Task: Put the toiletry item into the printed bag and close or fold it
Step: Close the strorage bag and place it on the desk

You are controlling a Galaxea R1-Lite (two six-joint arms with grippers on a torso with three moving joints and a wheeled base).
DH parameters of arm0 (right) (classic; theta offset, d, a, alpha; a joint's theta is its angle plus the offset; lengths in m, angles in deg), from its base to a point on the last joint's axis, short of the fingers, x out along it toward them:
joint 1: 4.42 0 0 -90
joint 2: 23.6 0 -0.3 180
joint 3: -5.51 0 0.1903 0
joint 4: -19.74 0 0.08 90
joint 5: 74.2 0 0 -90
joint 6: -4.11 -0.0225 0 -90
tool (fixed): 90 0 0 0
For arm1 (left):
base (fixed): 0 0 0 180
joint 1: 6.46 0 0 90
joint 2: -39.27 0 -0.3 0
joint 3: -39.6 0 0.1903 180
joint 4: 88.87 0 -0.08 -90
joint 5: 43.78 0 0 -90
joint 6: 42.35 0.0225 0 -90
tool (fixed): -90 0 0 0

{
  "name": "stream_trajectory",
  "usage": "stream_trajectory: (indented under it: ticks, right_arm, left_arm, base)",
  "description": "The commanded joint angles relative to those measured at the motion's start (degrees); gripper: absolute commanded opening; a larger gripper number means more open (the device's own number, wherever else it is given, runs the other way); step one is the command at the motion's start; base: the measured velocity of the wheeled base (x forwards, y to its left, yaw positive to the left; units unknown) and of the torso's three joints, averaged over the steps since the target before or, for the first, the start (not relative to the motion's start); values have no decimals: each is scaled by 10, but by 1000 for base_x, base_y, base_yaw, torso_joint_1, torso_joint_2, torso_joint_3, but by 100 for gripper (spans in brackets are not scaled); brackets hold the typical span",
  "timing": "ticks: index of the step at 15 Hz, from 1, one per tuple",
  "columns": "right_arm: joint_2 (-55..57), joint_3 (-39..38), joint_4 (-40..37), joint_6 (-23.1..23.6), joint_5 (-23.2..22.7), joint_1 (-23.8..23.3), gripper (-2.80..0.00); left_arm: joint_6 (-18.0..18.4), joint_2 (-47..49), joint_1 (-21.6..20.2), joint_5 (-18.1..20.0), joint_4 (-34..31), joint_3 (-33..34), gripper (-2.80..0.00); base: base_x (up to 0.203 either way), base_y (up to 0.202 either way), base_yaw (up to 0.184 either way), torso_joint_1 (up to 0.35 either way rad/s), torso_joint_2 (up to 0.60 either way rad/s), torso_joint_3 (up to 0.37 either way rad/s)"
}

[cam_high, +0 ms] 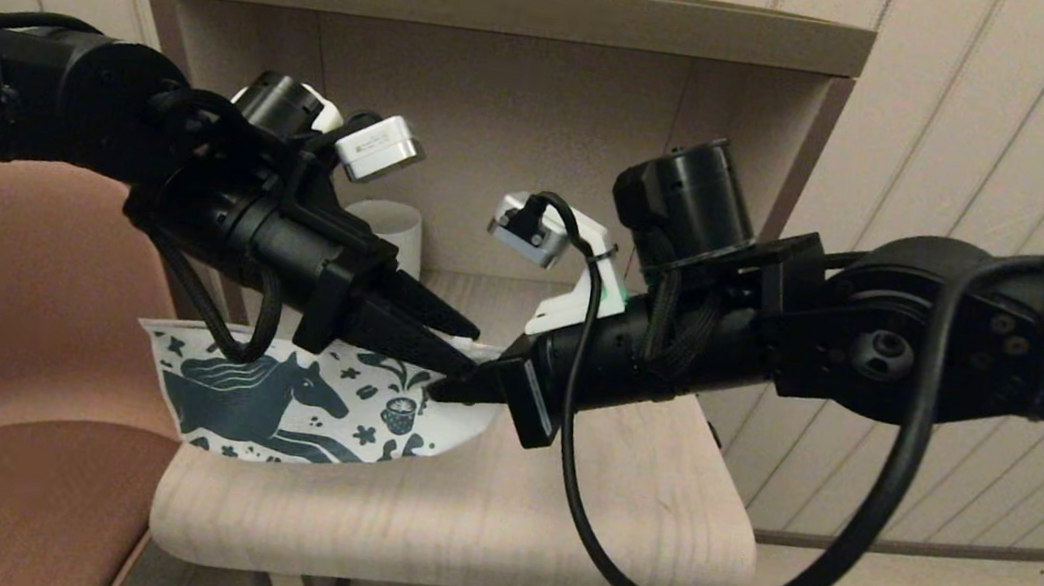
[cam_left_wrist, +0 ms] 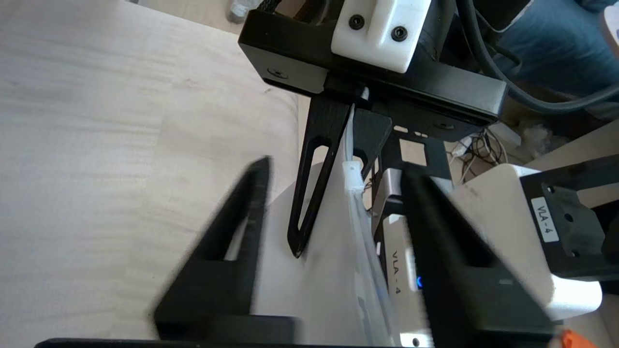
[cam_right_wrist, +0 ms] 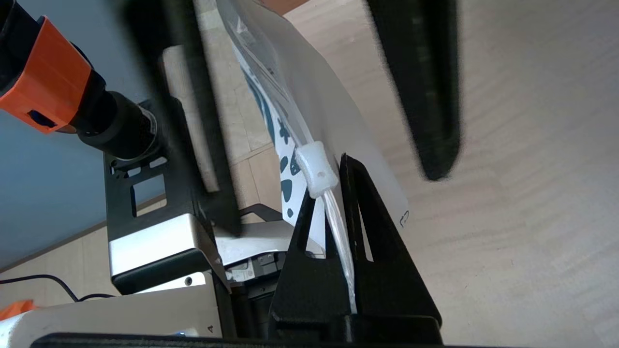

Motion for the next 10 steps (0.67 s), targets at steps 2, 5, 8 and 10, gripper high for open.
stream_trajectory:
  ticks: [2, 5, 8, 10]
  right_arm:
    - [-1, 0, -1, 1, -1, 0, -280]
    - [0, 0, 0, 1, -1, 0, -280]
    - [0, -1, 2, 1, 0, -1, -280]
    - [1, -10, 20, 2, 2, -4, -280]
  left_arm:
    - [2, 1, 0, 4, -1, -1, -280]
    - [4, 3, 0, 4, -1, -2, -280]
    - [7, 6, -1, 4, -1, 0, -280]
    - [8, 6, -1, 3, -1, 5, -280]
  base:
    - [0, 0, 0, 0, 0, 0]
    - [0, 0, 0, 0, 0, 0]
    - [0, 0, 0, 0, 0, 0]
    - [0, 0, 0, 0, 0, 0]
